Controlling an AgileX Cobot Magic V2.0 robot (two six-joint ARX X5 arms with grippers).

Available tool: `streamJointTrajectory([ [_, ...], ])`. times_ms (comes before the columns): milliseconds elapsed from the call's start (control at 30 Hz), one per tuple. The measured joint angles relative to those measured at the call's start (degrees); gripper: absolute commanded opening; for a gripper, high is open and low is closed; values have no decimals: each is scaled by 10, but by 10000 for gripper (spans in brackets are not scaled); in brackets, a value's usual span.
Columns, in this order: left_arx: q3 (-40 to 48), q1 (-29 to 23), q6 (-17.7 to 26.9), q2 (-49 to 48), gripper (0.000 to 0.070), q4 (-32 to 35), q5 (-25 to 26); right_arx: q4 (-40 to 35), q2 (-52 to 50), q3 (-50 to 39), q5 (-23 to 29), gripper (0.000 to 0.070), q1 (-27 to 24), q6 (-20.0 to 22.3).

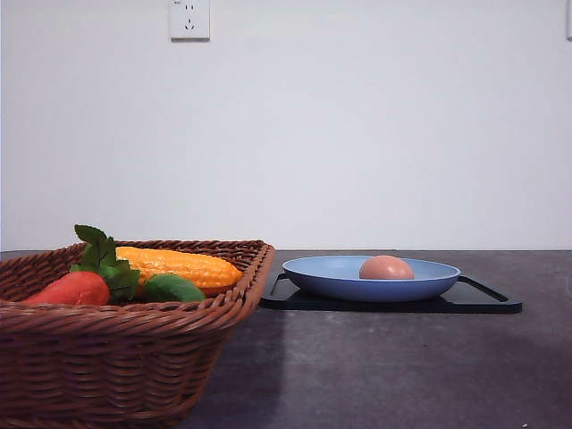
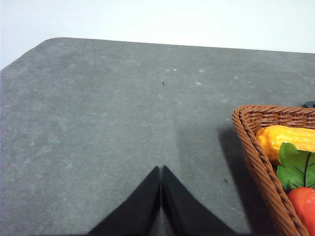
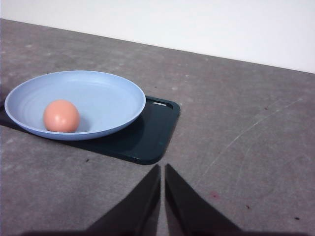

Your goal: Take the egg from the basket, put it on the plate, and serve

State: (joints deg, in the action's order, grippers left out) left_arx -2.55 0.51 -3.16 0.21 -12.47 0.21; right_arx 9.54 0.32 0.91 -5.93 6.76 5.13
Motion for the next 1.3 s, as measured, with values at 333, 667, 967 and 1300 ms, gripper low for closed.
streamJointTrajectory([
  [333, 0, 0, 0, 0, 0, 0, 0, -2, 0, 0, 1, 0, 9, 9],
  [667, 0, 0, 0, 0, 0, 0, 0, -2, 0, 0, 1, 0, 9, 10],
  [967, 0, 0, 0, 0, 0, 0, 0, -2, 0, 0, 1, 0, 9, 10],
  [1300, 0, 0, 0, 0, 0, 0, 0, -2, 0, 0, 1, 0, 9, 10],
])
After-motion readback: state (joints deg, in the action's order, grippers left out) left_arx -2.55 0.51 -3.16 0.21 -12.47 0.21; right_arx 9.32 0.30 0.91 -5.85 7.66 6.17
